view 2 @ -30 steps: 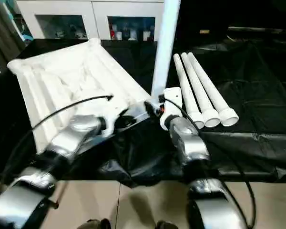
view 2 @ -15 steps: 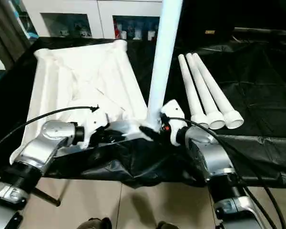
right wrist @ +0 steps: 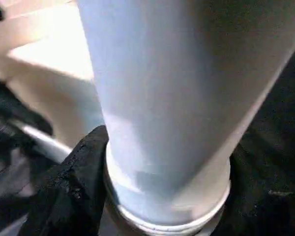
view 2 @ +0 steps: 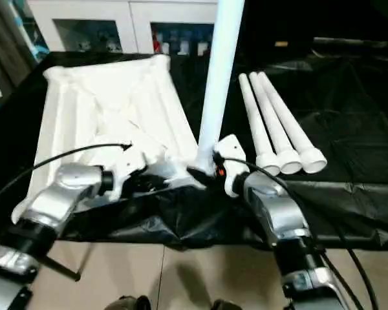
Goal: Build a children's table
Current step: Rotate leg to tighten
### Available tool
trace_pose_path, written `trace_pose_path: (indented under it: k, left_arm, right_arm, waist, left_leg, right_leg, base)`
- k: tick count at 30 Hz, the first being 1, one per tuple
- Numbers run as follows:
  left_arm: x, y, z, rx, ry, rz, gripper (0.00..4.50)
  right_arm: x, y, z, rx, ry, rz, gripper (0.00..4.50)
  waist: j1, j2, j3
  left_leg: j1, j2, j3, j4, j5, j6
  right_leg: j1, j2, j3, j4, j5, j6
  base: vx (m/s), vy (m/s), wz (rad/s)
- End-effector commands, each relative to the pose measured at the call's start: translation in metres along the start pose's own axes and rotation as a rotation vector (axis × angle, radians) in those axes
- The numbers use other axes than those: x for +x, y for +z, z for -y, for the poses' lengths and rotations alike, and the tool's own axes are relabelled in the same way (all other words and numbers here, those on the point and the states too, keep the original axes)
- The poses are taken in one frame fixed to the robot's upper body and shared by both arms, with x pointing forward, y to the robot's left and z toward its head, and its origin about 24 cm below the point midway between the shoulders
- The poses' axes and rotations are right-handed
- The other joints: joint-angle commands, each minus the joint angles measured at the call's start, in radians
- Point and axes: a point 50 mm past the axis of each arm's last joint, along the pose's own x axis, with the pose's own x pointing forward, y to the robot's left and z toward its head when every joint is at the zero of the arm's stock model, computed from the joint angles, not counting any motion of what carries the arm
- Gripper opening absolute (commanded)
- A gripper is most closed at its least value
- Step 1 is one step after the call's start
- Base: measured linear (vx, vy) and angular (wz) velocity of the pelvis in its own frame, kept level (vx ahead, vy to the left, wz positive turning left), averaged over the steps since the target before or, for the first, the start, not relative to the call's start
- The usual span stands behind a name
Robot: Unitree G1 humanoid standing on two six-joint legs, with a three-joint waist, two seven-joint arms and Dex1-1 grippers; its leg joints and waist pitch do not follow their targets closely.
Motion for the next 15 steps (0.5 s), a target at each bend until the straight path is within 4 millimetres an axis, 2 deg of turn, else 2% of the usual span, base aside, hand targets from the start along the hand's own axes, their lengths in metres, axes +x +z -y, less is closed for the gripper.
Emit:
trace_pose_path:
  k: [1, 2, 4, 6, 7, 8, 10, 11, 12, 13, 14, 15]
  left_arm:
    - [0.001, 0.004, -0.005, -0.045, 0.059, 0.038, 0.00]
    - [0.007, 0.007, -0.008, -0.064, 0.102, 0.033, 0.00]
    - [0.019, 0.012, -0.015, -0.105, 0.212, 0.022, 0.00]
    - [0.028, 0.018, -0.020, -0.148, 0.301, 0.027, 0.00]
    - [0.028, 0.018, -0.020, -0.148, 0.301, 0.027, 0.00]
    - [0.038, 0.028, -0.024, -0.181, 0.385, 0.047, 0.00]
    - [0.044, 0.034, -0.024, -0.195, 0.403, 0.061, 0.00]
    - [0.049, 0.040, -0.022, -0.195, 0.406, 0.077, 0.00]
    - [0.055, 0.046, -0.019, -0.181, 0.391, 0.093, 0.00]
    - [0.058, 0.049, -0.017, -0.171, 0.377, 0.100, 0.00]
    - [0.063, 0.053, -0.011, -0.141, 0.337, 0.106, 0.00]
    - [0.063, 0.053, -0.010, -0.135, 0.328, 0.107, 0.00]
  right_arm:
    - [-0.003, -0.013, 0.018, 0.090, -0.183, -0.049, 2.74]
    - [0.000, -0.017, 0.021, 0.139, -0.257, -0.053, 2.74]
    - [0.007, -0.022, 0.021, 0.221, -0.352, -0.050, 2.73]
    - [0.014, -0.023, 0.018, 0.272, -0.393, -0.042, 2.73]
    - [0.014, -0.023, 0.018, 0.272, -0.393, -0.042, 2.73]
    - [0.022, -0.022, 0.013, 0.316, -0.422, -0.028, 2.73]
    - [0.027, -0.022, 0.010, 0.324, -0.436, -0.030, 2.73]
    - [0.031, -0.020, 0.007, 0.329, -0.438, -0.027, 2.73]
    - [0.036, -0.017, 0.004, 0.339, -0.435, -0.012, 2.73]
    - [0.038, -0.016, 0.002, 0.343, -0.431, -0.003, 2.73]
    - [0.041, -0.012, 0.001, 0.352, -0.427, 0.016, 3.29]
    - [0.041, -0.011, 0.001, 0.353, -0.427, 0.019, 3.43]
  waist:
    - [-0.003, -0.006, -0.083]
    - [-0.007, -0.006, -0.082]
    - [-0.009, -0.008, -0.082]
    - [-0.005, -0.004, -0.083]
    - [-0.005, -0.006, -0.082]
    - [-0.003, -0.008, -0.085]
    - [0.002, -0.006, -0.087]
    - [0.003, -0.008, -0.088]
    - [0.007, -0.005, -0.091]
    - [0.005, -0.007, -0.091]
    - [0.009, -0.002, -0.094]
    - [0.009, -0.002, -0.094]
  left_leg:
    - [0.035, 0.044, -0.020, -0.064, -0.226, 0.036]
    - [0.036, 0.041, -0.019, -0.065, -0.240, 0.022]
    - [0.036, 0.041, -0.020, -0.065, -0.244, 0.016]
    - [0.045, 0.041, -0.018, -0.063, -0.264, 0.006]
    - [0.044, 0.041, -0.018, -0.064, -0.267, 0.007]
    - [0.038, 0.040, -0.020, -0.064, -0.254, 0.011]
    - [0.043, 0.040, -0.019, -0.063, -0.240, 0.015]
    - [0.036, 0.039, -0.021, -0.062, -0.226, 0.022]
    - [0.035, 0.038, -0.021, -0.061, -0.211, 0.031]
    - [0.034, 0.039, -0.020, -0.060, -0.210, 0.037]
    - [0.031, 0.037, -0.022, -0.058, -0.194, 0.050]
    - [0.031, 0.037, -0.022, -0.058, -0.194, 0.050]
  right_leg:
    - [0.035, -0.044, 0.030, -0.061, -0.176, -0.248]
    - [0.032, -0.045, 0.031, -0.065, -0.194, -0.243]
    - [0.033, -0.044, 0.031, -0.066, -0.203, -0.239]
    - [0.029, -0.046, 0.033, -0.072, -0.224, -0.233]
    - [0.029, -0.044, 0.033, -0.074, -0.225, -0.231]
    - [0.036, -0.045, 0.031, -0.071, -0.207, -0.228]
    - [0.033, -0.044, 0.030, -0.071, -0.182, -0.230]
    - [0.039, -0.046, 0.030, -0.068, -0.160, -0.233]
    - [0.042, -0.046, 0.028, -0.066, -0.141, -0.233]
    - [0.040, -0.047, 0.029, -0.067, -0.134, -0.235]
    - [0.046, -0.048, 0.026, -0.064, -0.116, -0.238]
    - [0.046, -0.048, 0.026, -0.064, -0.116, -0.238]
  base:
    - [0.000, 0.000, 0.00]
    - [0.000, 0.000, 0.00]
    - [0.000, 0.000, 0.00]
    - [0.000, 0.000, 0.00]
    - [0.000, 0.000, 0.00]
    - [0.000, 0.000, 0.00]
    - [0.000, 0.000, 0.00]
    - [0.000, 0.000, 0.00]
    - [0.000, 0.000, 0.00]
    - [0.000, 0.000, 0.00]
    - [0.000, 0.000, 0.00]
    - [0.000, 0.000, 0.00]
